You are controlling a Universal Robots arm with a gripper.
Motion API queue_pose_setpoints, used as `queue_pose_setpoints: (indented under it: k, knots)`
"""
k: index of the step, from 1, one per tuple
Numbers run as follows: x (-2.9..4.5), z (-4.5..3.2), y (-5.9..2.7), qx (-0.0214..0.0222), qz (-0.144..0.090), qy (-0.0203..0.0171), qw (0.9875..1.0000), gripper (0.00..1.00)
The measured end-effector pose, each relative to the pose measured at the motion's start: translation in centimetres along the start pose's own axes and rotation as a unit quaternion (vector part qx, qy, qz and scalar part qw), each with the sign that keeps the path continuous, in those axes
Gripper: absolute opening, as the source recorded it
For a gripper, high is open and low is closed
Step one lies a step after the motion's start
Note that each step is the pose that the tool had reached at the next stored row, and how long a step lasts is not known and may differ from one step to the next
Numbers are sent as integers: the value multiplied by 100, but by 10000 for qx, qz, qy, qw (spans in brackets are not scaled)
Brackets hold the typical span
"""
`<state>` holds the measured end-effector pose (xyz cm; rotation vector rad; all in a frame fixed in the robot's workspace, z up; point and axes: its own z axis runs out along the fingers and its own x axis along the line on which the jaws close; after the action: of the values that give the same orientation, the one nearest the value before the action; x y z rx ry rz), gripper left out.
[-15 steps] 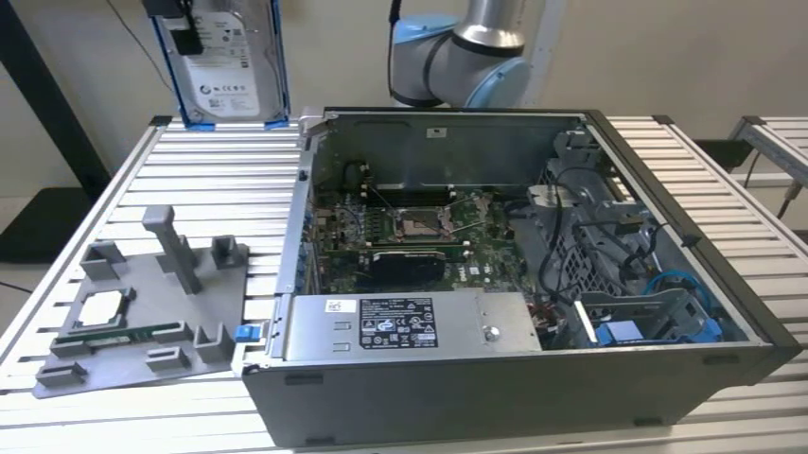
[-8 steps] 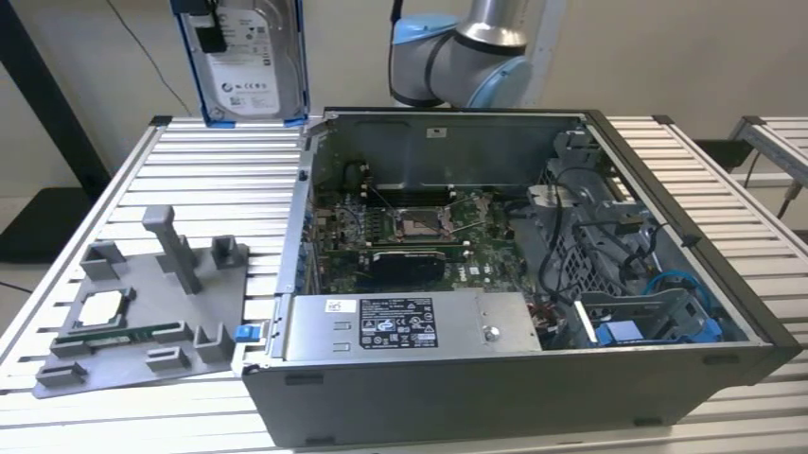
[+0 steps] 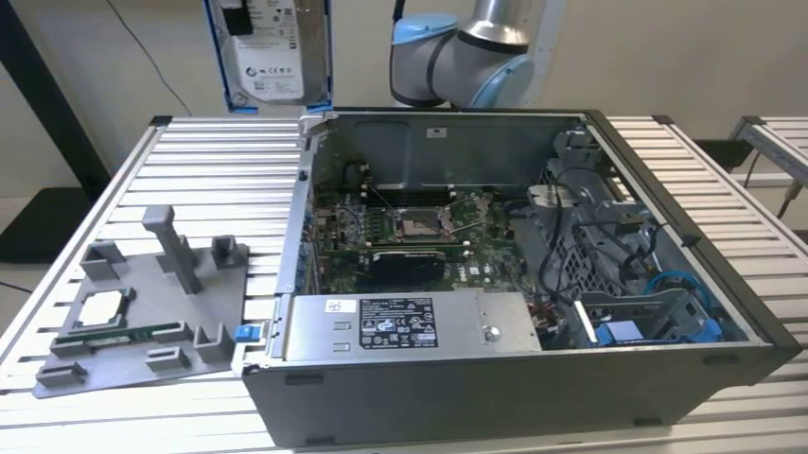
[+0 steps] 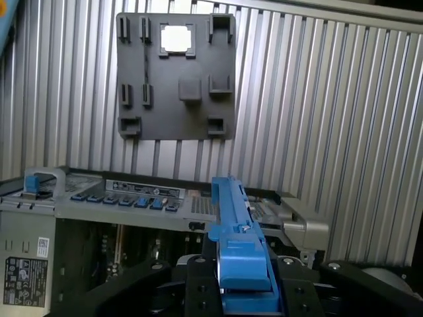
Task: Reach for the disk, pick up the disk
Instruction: 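Pick up the disk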
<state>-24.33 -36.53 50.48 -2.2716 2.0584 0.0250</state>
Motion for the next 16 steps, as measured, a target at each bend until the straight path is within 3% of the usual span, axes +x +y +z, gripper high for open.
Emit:
queue_pose_setpoints:
  k: [16]
  knots:
    - [77, -73, -726, 0, -19, -25, 10000, 0]
